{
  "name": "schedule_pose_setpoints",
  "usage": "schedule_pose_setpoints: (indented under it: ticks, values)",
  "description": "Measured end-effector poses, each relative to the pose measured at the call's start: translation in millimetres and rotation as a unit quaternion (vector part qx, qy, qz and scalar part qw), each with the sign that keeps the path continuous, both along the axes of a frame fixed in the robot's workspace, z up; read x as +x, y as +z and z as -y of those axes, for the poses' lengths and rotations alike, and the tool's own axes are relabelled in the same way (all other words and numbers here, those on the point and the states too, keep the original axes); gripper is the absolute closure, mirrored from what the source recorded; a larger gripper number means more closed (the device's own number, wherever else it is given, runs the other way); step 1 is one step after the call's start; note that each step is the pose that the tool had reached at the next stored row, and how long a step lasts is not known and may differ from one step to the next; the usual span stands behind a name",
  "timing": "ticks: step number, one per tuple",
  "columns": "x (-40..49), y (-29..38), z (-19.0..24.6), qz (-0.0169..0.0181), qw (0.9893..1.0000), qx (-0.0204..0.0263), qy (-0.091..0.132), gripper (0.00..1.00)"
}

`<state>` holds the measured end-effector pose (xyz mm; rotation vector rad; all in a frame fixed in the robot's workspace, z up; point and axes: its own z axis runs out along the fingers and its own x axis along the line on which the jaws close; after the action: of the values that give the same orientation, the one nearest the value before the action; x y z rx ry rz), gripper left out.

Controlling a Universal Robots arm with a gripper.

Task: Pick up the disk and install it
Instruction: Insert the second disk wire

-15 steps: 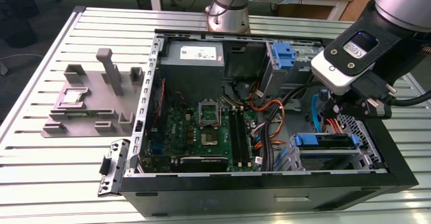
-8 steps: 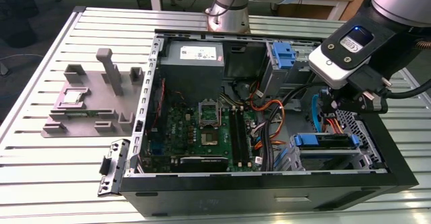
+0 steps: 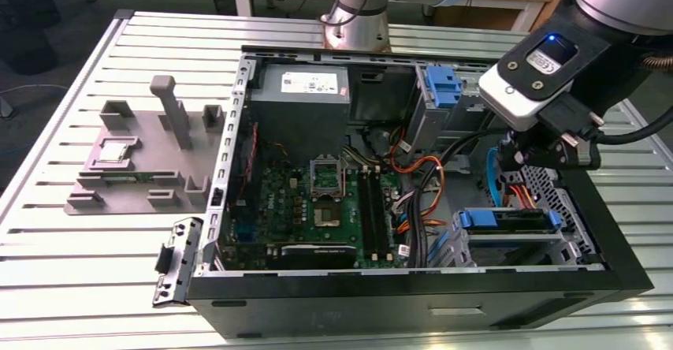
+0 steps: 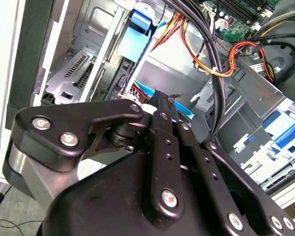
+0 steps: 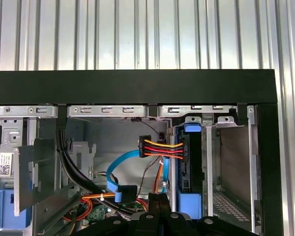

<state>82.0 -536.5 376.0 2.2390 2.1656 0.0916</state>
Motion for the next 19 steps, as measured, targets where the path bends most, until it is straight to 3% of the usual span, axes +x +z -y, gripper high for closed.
schedule_pose_setpoints:
  ticks: [10,19]
  values:
    - [0.0,0.1,-4.9,0.0000,1.0000,-0.0001,0.000,0.90]
    - [0.2,0.3,-12.1,-0.0003,1.0000,-0.0001,0.000,0.90]
